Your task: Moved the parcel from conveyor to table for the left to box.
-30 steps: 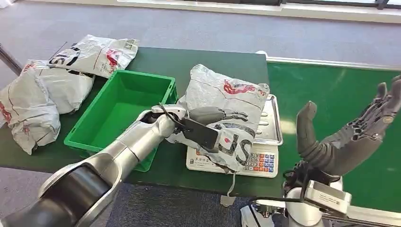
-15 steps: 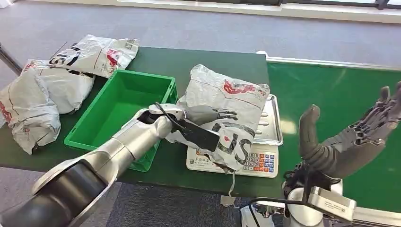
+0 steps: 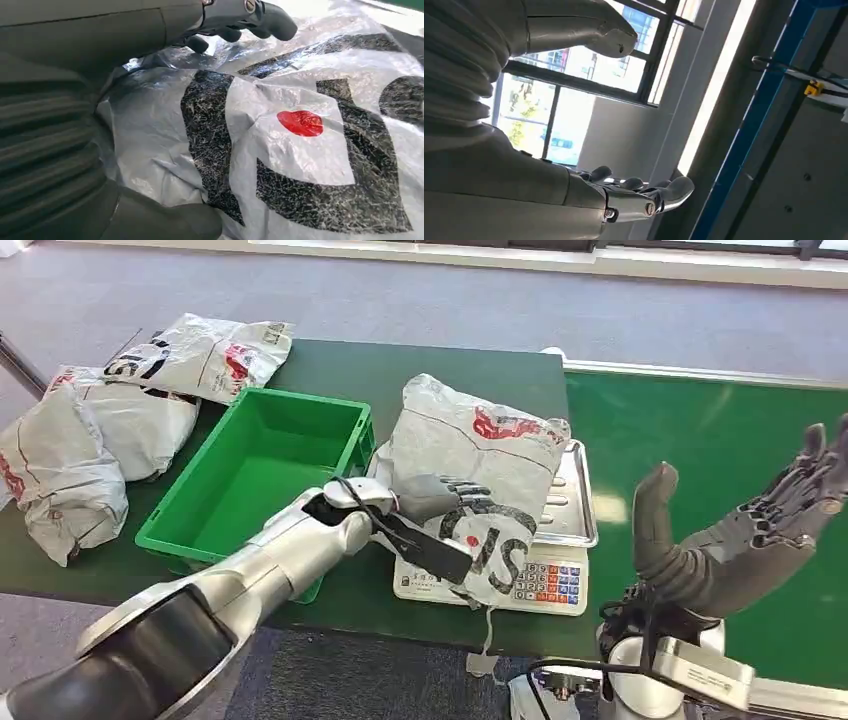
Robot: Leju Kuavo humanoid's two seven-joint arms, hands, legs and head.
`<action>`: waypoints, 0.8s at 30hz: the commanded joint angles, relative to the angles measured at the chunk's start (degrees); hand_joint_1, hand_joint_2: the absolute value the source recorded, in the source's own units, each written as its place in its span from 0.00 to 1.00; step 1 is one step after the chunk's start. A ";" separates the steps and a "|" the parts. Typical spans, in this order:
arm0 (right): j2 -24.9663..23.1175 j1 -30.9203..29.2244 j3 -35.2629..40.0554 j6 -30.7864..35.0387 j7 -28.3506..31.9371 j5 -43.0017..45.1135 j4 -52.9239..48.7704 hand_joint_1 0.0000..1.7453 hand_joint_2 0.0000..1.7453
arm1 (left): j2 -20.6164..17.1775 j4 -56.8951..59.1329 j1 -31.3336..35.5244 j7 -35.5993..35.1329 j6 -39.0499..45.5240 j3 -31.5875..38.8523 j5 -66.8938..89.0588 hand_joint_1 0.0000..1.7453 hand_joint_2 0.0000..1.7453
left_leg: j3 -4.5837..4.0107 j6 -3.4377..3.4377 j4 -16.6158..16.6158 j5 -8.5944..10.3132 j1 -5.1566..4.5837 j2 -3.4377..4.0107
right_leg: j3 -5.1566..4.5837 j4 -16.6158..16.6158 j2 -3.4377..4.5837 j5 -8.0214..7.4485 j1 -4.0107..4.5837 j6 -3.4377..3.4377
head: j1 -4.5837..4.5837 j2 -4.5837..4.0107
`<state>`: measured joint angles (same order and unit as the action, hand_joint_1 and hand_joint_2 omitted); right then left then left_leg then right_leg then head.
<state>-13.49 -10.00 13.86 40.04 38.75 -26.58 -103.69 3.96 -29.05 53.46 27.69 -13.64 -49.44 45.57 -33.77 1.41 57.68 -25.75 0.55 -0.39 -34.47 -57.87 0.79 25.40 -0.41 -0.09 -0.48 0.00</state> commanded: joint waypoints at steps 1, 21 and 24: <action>1.27 -0.78 -0.57 -0.04 -0.14 0.09 0.84 0.00 1.00 | 0.73 5.84 2.24 0.30 -1.18 -5.12 0.64 1.00 1.00 | 0.04 -0.06 -0.06 0.01 -0.01 0.01 | 0.06 0.08 -0.07 -0.02 0.00 0.03 | 0.00 0.00; 1.19 -0.79 -2.19 -0.04 1.01 0.23 2.53 0.00 1.00 | 0.93 5.44 2.17 0.59 0.69 -3.61 0.11 1.00 1.00 | 0.07 -0.05 -0.07 0.01 -0.01 0.01 | 0.08 0.08 -0.06 -0.02 0.00 0.02 | 0.00 0.00; 0.79 -0.67 -3.05 -0.04 1.25 -0.02 2.71 0.00 1.00 | 0.05 3.61 2.40 0.83 3.53 -1.67 -0.44 1.00 1.00 | 0.07 -0.04 -0.05 0.00 0.02 0.01 | 0.09 0.08 -0.05 -0.02 0.03 0.02 | 0.00 0.00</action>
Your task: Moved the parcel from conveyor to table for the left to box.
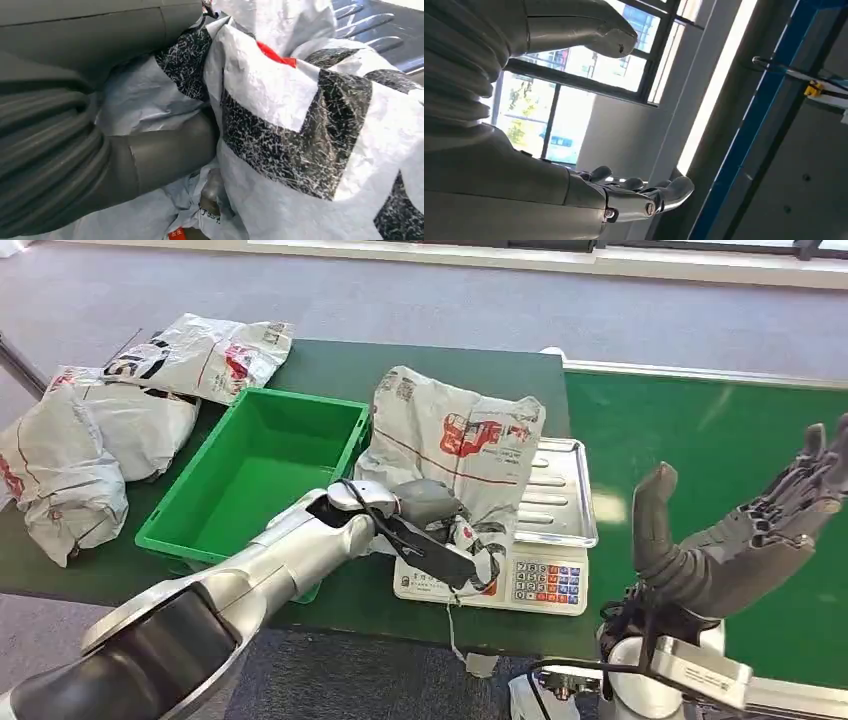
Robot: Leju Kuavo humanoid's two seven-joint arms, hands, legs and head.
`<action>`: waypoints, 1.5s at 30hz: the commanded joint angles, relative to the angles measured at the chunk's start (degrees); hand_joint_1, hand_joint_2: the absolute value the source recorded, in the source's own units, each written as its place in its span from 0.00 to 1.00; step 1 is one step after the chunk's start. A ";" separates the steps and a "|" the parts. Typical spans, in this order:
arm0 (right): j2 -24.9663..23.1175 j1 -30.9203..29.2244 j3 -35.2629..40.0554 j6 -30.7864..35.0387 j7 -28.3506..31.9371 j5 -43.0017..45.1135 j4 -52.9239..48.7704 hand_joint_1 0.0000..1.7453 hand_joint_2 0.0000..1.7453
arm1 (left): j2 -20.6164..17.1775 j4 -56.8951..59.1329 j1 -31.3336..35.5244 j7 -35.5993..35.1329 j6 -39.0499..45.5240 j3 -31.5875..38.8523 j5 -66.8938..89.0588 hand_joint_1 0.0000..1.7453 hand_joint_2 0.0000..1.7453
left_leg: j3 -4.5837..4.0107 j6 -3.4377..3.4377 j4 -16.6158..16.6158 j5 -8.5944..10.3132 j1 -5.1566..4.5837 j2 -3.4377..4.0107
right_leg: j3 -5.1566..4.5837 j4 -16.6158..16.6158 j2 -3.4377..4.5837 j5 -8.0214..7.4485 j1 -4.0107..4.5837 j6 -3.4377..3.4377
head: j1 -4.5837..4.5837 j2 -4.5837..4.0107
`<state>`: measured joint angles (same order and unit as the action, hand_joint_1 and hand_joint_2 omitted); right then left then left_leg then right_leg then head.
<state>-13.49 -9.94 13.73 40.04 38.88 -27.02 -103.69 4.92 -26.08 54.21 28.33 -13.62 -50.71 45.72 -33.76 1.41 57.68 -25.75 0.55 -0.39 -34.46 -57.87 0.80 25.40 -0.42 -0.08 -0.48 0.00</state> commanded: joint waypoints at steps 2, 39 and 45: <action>0.94 -0.59 -2.92 -0.04 1.12 0.54 2.55 0.00 1.00 | -1.24 0.23 2.31 0.38 2.61 -0.15 -0.82 1.00 1.00 | 0.02 -0.04 -0.05 0.01 0.03 0.03 | 0.05 0.09 -0.06 -0.03 0.05 0.01 | 0.00 0.00; -1.19 5.13 -7.96 -0.04 -1.14 -5.81 -3.04 0.00 1.00 | -15.62 -1.34 -6.74 -22.77 18.18 33.90 27.96 1.00 1.00 | 0.17 0.10 -0.24 0.08 0.04 0.26 | 0.06 0.07 0.18 -0.01 0.02 -0.08 | -0.02 0.00; -1.19 5.13 -7.96 -0.04 -1.14 -5.81 -3.04 0.00 1.00 | -15.62 -1.34 -6.74 -22.77 18.18 33.90 27.96 1.00 1.00 | 0.18 0.09 -0.29 0.10 0.03 0.22 | 0.08 0.10 0.12 -0.02 0.01 -0.09 | -0.02 0.00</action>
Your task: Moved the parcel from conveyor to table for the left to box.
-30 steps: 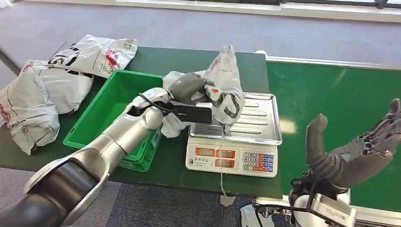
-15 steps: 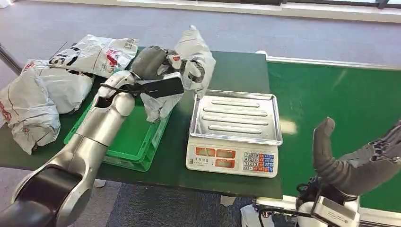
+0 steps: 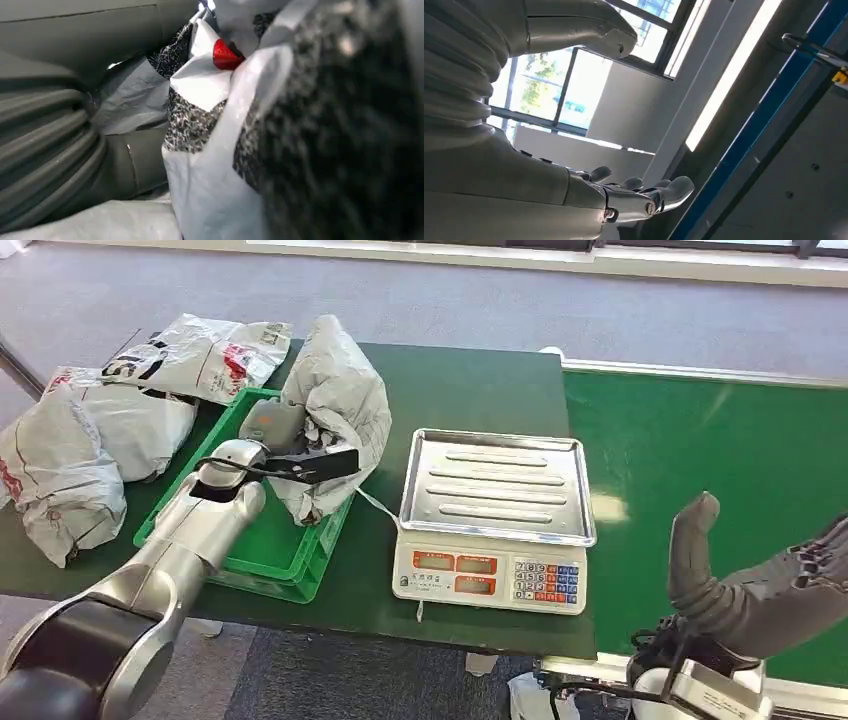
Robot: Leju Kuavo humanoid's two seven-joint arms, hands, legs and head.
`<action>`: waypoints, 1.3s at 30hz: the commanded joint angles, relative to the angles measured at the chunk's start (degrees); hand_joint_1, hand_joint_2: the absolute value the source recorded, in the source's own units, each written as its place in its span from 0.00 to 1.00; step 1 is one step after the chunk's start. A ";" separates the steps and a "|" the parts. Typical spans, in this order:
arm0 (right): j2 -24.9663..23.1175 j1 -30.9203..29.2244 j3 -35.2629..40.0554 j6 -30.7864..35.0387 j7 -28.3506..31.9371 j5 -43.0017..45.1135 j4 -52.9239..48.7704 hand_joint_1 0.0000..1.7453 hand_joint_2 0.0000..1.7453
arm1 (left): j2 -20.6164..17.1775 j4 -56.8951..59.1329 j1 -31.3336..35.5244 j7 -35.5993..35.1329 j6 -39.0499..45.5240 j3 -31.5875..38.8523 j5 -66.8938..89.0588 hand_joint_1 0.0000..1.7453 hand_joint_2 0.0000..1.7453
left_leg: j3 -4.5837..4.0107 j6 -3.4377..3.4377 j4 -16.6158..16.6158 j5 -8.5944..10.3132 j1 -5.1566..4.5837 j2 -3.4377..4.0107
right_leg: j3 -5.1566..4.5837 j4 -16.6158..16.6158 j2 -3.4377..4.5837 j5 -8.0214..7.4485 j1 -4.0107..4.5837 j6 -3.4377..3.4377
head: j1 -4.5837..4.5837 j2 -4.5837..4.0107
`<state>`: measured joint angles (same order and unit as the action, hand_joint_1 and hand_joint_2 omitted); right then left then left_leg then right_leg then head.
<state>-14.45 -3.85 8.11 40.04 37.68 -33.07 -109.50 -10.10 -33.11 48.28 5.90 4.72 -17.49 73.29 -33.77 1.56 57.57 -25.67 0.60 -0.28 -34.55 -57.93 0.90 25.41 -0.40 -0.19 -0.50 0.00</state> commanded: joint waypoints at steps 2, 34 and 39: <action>-0.23 -0.96 -2.34 -0.04 0.06 0.24 2.77 0.00 1.00 | -0.60 5.70 -0.81 -0.34 -0.16 0.67 0.40 1.00 1.00 | 0.12 -0.03 -0.07 -0.01 -0.01 0.06 | 0.10 0.06 0.01 0.00 0.00 0.01 | 0.00 0.00; 0.17 -2.03 1.46 -0.04 -3.74 -1.27 5.26 0.00 1.00 | -8.06 -6.28 -10.95 -41.52 -1.98 -5.86 16.71 0.00 0.00 | -0.07 0.11 -0.06 0.02 0.15 -0.01 | -0.11 -0.02 -0.06 0.03 0.01 -0.19 | 0.00 0.00; 0.17 -2.03 1.46 -0.04 -3.74 -1.27 5.26 0.00 1.00 | -8.06 -6.28 -10.95 -41.52 -1.98 -5.86 16.71 0.00 0.00 | -0.06 0.10 -0.07 0.02 0.15 -0.02 | -0.09 -0.02 -0.09 0.03 0.01 -0.18 | 0.00 0.00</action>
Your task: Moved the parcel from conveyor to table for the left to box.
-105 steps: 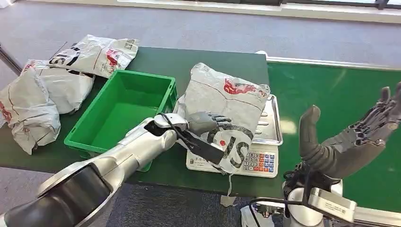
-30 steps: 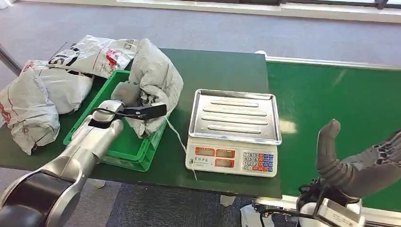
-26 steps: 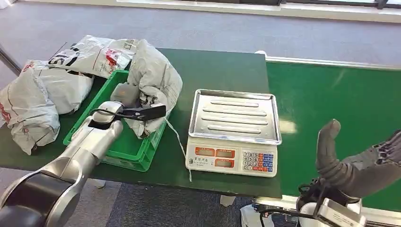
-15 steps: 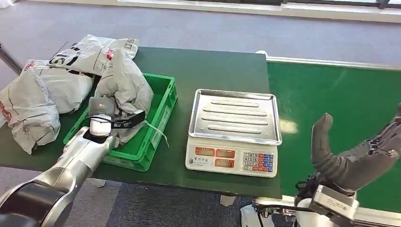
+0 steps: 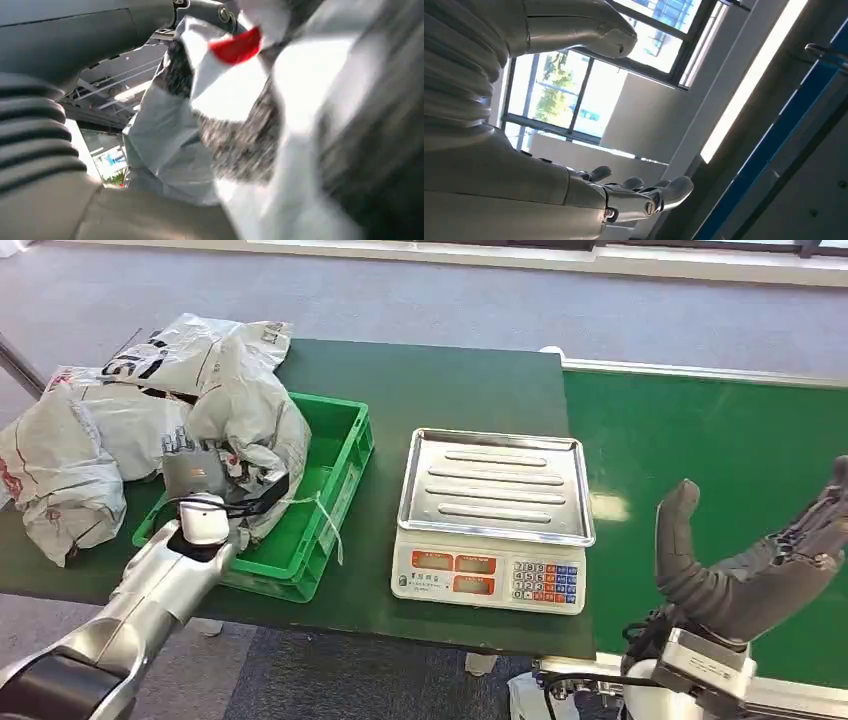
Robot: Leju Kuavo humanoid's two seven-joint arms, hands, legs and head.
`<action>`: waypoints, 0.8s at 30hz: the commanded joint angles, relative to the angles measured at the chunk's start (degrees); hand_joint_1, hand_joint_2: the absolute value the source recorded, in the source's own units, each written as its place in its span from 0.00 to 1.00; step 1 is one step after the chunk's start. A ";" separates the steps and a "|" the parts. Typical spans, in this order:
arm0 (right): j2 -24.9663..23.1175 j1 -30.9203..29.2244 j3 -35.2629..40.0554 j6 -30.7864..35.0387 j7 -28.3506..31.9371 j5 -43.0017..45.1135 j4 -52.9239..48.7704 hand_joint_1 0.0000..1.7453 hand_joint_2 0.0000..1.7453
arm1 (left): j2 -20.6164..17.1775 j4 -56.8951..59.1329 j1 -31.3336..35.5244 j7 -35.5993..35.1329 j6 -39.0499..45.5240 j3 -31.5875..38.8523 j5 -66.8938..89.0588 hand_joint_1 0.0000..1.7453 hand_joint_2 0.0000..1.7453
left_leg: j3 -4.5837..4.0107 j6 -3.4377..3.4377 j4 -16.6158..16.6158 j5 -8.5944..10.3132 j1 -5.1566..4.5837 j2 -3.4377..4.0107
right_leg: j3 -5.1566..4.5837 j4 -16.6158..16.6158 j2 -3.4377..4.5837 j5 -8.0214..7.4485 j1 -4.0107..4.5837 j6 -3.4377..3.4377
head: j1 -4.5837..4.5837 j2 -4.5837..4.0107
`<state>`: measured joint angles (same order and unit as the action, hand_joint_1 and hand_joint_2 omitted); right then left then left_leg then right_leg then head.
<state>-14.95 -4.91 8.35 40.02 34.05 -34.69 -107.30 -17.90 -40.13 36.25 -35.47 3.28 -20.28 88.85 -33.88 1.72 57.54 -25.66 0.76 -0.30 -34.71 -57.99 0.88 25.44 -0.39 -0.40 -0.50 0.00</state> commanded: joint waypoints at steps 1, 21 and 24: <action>0.67 -0.97 1.22 -0.02 -0.11 0.35 3.06 0.00 1.00 | -0.26 0.73 1.08 -0.15 -0.53 -3.06 1.15 0.00 0.00 | 0.09 -0.08 -0.08 0.02 0.00 -0.01 | 0.12 0.11 -0.11 -0.01 0.02 0.03 | 0.00 0.00; 0.67 -0.97 1.22 -0.02 -0.11 0.35 3.06 0.00 1.00 | -0.26 0.73 1.08 -0.15 -0.53 -3.06 1.15 0.00 0.00 | 0.05 -0.05 -0.04 0.01 0.00 -0.03 | 0.09 0.06 -0.09 0.00 0.01 0.02 | 0.00 0.00; 0.67 -0.97 1.22 -0.02 -0.11 0.35 3.06 0.00 1.00 | -0.26 0.73 1.08 -0.15 -0.53 -3.06 1.15 0.00 0.00 | 0.14 -0.09 -0.13 0.02 -0.01 -0.03 | 0.18 0.16 -0.14 -0.01 0.02 0.03 | 0.00 0.00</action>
<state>-14.95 -4.91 8.37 40.02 34.05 -34.69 -107.25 -18.34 -41.11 35.95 -35.47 3.26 -20.31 88.85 -33.89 1.72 57.54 -25.65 0.76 -0.32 -34.70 -57.99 0.86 25.44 -0.40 -0.40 -0.50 0.00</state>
